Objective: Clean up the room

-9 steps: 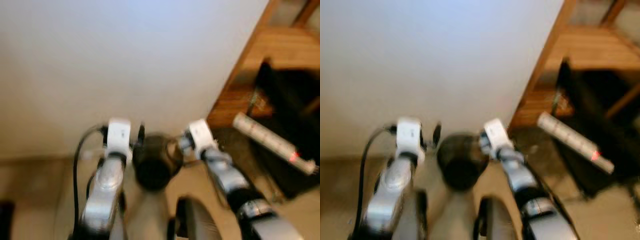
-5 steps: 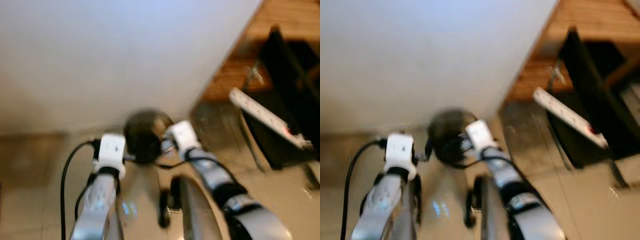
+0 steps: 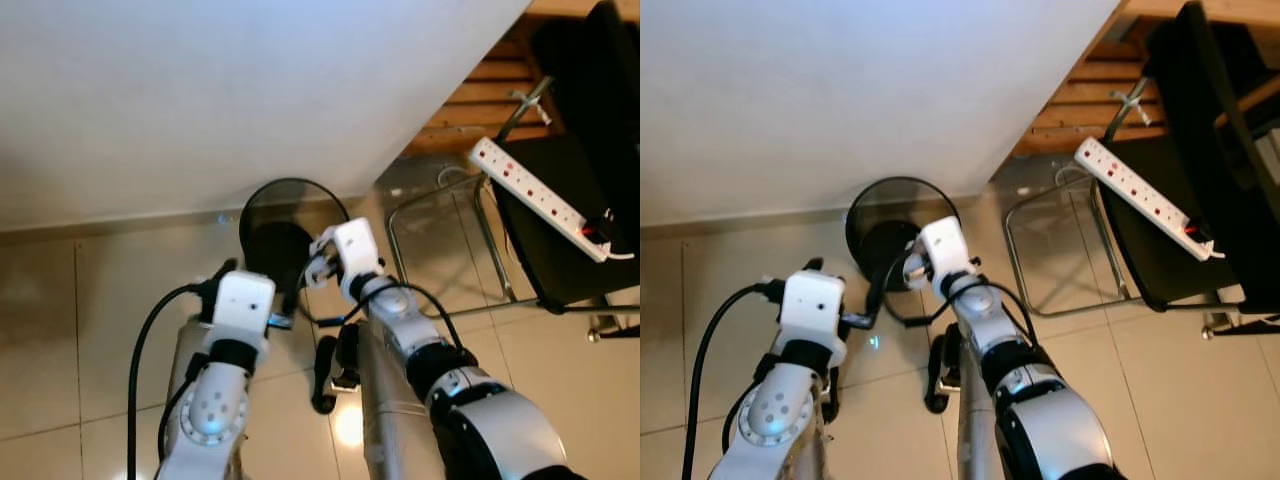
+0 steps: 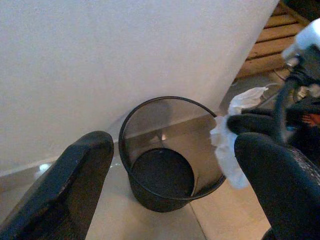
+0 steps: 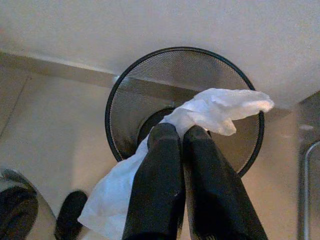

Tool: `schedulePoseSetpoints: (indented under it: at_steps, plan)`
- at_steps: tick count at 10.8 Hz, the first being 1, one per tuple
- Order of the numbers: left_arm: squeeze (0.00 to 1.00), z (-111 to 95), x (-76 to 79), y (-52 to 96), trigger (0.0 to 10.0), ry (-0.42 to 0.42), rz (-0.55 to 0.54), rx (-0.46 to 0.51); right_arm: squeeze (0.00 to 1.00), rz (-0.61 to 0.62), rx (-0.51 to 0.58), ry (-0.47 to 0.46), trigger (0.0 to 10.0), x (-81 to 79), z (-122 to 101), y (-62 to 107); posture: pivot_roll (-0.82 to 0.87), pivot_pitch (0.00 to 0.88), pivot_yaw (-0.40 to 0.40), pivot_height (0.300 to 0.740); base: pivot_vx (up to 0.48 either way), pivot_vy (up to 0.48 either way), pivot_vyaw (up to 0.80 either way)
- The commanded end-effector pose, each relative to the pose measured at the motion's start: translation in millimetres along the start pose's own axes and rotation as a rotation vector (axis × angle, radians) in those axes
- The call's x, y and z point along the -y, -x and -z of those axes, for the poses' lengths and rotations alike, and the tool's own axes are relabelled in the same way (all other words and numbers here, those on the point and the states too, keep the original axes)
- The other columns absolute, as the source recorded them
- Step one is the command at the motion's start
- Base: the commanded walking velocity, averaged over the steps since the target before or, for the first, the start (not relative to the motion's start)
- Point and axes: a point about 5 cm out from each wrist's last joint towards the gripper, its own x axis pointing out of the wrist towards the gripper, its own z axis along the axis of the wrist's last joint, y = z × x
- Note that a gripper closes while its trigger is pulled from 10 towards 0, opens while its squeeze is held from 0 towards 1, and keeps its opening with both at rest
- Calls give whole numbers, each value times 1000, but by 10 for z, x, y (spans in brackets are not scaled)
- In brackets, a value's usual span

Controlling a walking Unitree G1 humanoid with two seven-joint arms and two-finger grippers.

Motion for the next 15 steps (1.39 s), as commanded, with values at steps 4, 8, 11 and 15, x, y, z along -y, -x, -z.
schedulePoseSetpoints:
  at_steps: [4, 8, 11, 15]
  plan:
    - [0, 70, 380, 258, 10000, 17, 134, -115, 0, -34, -17, -137, 10000, -283, -124, -123, 204, 594, -232, 640, 0, 0, 0]
    - [0, 183, 373, 441, 10000, 3, 59, -207, 0, -81, 21, -175, 10000, -419, -315, -195, 206, 612, -262, 640, 0, 0, 0]
    - [0, 163, 259, 711, 10000, -92, -13, -224, 0, -89, 29, -152, 10000, -444, -411, -228, 240, 657, -271, 640, 0, 0, 0]
    - [0, 0, 19, 1196, 10000, -107, 56, -200, 0, -136, 34, -153, 10000, -561, -432, -236, 286, 693, -281, 640, 0, 0, 0]
